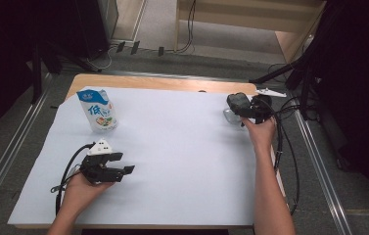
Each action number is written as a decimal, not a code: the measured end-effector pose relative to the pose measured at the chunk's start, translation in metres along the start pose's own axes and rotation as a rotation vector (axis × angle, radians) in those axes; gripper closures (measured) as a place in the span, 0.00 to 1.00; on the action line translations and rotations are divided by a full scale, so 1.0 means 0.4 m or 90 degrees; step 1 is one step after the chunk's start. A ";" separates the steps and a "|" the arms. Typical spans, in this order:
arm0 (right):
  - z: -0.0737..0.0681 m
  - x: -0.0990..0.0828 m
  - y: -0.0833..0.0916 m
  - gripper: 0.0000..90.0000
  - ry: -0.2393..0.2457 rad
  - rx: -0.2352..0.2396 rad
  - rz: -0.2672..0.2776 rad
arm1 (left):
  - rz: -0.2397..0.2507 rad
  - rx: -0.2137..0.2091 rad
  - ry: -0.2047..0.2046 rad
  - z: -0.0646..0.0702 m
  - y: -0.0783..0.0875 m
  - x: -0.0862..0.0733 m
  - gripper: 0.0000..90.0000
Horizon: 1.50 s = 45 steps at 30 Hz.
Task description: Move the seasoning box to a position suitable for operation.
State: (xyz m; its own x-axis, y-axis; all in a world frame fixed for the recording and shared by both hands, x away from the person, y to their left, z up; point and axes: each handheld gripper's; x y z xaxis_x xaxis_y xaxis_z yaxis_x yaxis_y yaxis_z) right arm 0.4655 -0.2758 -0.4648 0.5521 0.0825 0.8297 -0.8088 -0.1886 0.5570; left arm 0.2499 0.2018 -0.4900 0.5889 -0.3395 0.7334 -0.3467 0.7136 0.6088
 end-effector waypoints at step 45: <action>-0.065 -0.052 0.004 0.18 0.034 -0.003 -0.025 | 0.015 -0.040 0.024 -0.026 -0.003 0.009 0.38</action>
State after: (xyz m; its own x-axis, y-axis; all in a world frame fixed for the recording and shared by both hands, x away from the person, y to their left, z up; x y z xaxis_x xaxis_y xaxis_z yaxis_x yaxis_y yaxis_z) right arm 0.4475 -0.2525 -0.4801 0.5724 0.1419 0.8076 -0.7874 -0.1796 0.5897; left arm 0.2600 0.2062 -0.4912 0.6087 -0.2995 0.7347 -0.3146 0.7590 0.5700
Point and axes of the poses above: each handheld gripper's, and its own axes: y roughly backward along the jaws, x roughly out of its top, z roughly to its right, and after that the axes turned 12 degrees about -x, right-handed
